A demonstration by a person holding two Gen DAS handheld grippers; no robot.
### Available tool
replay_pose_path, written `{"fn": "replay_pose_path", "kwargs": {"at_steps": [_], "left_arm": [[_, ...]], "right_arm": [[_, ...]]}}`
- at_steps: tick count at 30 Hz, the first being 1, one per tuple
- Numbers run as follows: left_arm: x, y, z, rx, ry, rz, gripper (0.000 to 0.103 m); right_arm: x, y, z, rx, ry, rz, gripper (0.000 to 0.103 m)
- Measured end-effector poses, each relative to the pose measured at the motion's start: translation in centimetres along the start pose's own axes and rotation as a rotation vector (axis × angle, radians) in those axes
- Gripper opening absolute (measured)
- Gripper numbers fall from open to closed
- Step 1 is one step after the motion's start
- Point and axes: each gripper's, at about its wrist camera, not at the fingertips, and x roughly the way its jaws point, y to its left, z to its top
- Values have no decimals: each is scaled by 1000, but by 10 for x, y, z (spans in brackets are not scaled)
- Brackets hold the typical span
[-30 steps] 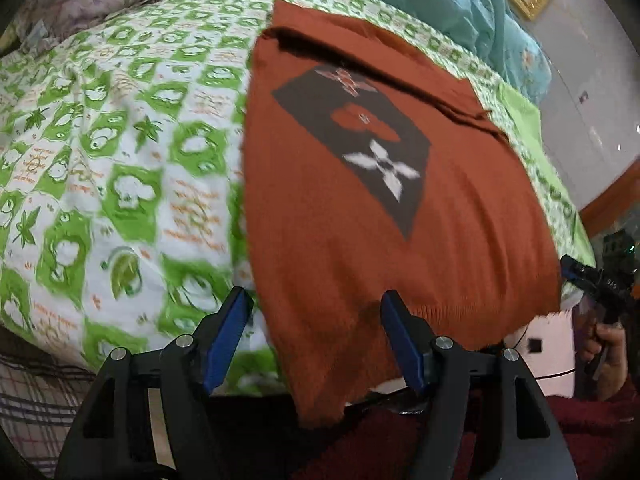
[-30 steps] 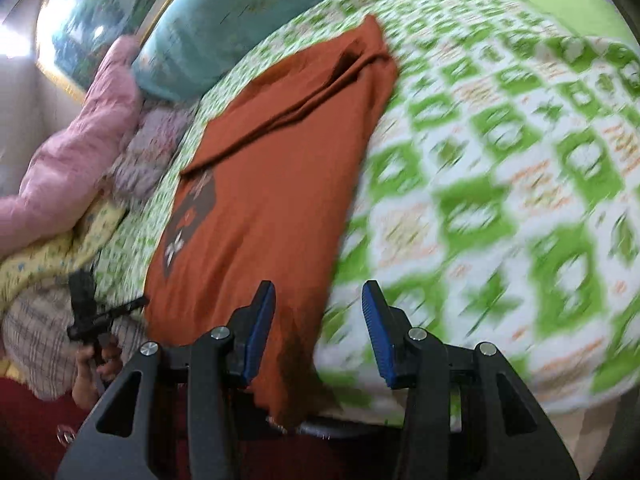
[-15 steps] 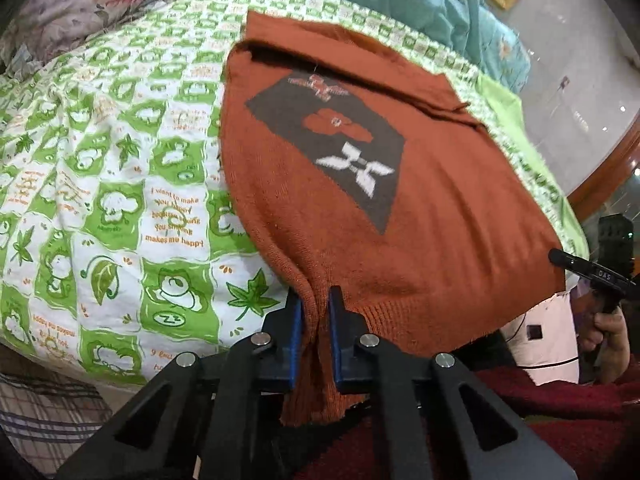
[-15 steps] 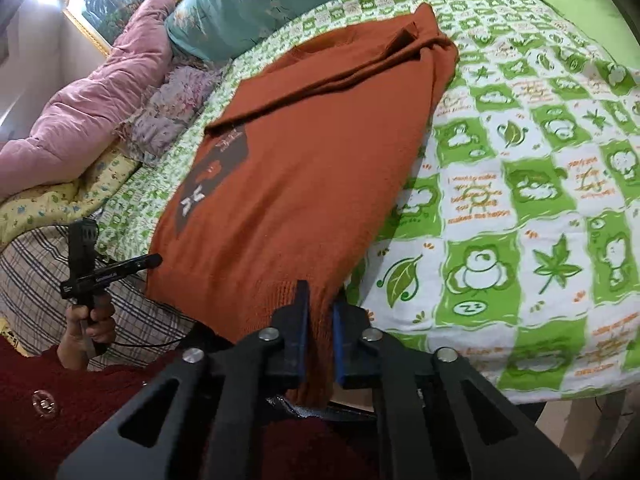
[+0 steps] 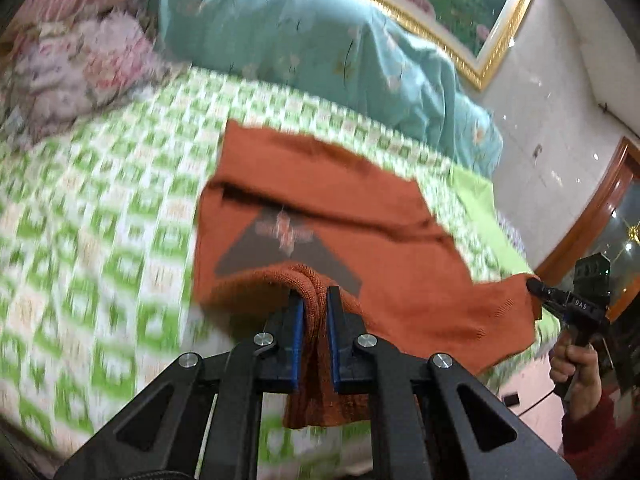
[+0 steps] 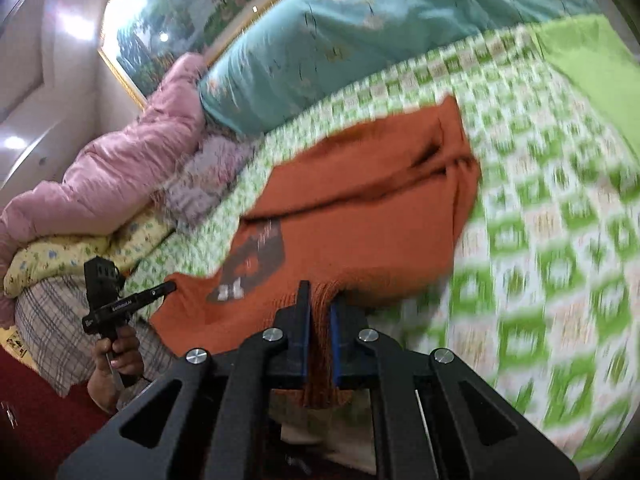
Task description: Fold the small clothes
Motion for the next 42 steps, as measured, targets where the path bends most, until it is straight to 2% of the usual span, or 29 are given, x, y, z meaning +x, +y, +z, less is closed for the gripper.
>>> {"fn": "replay_pose_path", "kwargs": {"at_steps": [7,11,17,27,32,34,36,39,41,42], "left_arm": [[63,-7,89,48,-65,39,8],[115,13,134,13,-50,91,8],[181,46,169,-21,-4,153,8],[255,95,179,-76,76,209,9],[262,101,177,-109,128,219,16],[250,97,174,-94,122,219,18],[233,91,167,-69,111,229,18],[212,83,152,-16,114,252,26],[203,75,140,45,127,276,37],[202,71,133,81,142,296,39]], "right_arm": [[50,-21,88,-28,-50,-43,9],[94,-35,135,-19,-34,-57,9],[160,-69,179,7,19,-110,9],[234,-124,189,60,150,-175,9],[235,-140,187,121,170,-153,13],[221,-135,185,93,149,-165,23],[199,-125,182,42,108,-225,47],[175,-110,176,-21,74,-250,51],[166,-94,165,-101,88,-272,51],[165,-85,160,-146,101,-280,51]]}}
